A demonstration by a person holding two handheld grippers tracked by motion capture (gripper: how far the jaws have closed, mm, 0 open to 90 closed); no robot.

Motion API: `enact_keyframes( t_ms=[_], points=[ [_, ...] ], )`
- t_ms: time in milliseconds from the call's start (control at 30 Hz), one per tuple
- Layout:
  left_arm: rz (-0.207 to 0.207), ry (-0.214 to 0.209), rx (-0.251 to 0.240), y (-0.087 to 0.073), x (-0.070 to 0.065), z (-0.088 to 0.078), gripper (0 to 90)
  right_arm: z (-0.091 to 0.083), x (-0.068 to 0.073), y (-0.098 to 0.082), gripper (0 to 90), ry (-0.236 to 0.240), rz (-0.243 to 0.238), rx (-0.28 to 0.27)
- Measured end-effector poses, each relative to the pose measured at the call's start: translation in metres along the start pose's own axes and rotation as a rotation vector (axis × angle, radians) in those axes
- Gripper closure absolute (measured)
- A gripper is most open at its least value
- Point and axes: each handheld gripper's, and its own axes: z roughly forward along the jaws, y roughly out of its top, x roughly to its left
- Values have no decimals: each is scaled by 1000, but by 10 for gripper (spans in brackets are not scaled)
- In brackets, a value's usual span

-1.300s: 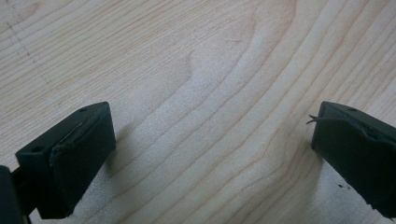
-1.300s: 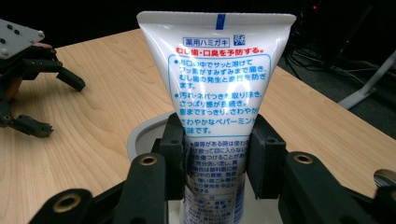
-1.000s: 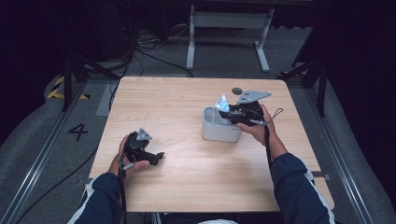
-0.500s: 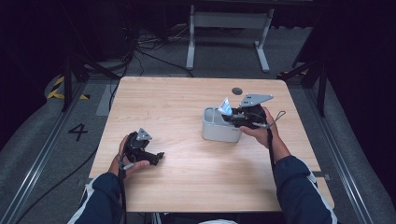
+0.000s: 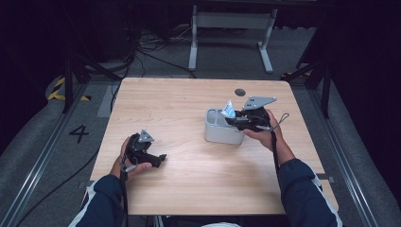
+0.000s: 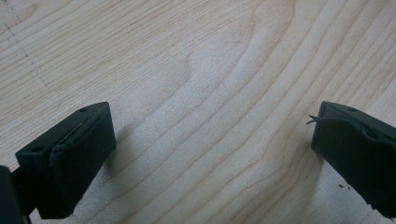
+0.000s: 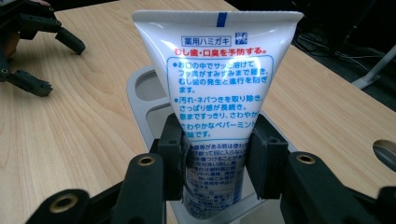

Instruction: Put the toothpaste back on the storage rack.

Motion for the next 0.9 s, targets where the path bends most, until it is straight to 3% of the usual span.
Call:
enact_keyframes(
  t_ms=[500,900],
  points=[
    [1,-3,5,0,0,0,1,3,5,3,620,1,-30,19],
    [-5,-4,1,0,-1,0,2,-2,4,3,594,-8,-13,2]
  ],
)
